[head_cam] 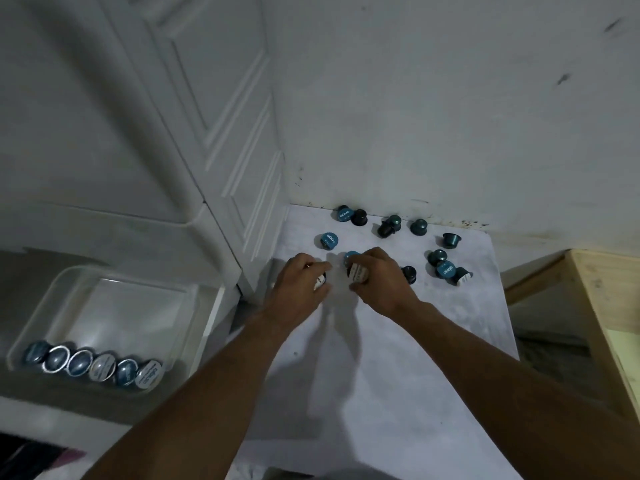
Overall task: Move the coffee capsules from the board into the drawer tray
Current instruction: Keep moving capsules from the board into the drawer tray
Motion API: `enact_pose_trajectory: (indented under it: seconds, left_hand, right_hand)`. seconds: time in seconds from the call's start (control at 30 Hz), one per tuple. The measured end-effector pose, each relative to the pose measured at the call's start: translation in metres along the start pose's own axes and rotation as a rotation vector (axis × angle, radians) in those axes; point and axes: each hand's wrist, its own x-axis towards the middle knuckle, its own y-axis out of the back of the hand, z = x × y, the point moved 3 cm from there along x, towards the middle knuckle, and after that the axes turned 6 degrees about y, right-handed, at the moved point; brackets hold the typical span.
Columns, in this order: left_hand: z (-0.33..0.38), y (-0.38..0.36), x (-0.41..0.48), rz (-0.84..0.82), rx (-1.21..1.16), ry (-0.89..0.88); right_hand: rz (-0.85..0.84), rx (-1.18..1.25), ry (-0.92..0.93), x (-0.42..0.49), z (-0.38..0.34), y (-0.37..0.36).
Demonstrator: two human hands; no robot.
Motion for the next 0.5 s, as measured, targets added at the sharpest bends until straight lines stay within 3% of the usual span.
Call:
enact_pose_trajectory:
  seconds: [0.23,0.5]
  left_hand:
    - [0.039,0.030,-0.029,0.148,0.034,-0.003]
    - [0.077,0.062,-0.101,0.304,-0.044,0.156]
  right_hand:
    - [0.099,0.012,0.093,-0.040,-0.010,0.034]
    - [0.159,0.046,0.221,-0.098,-0.032,0.053]
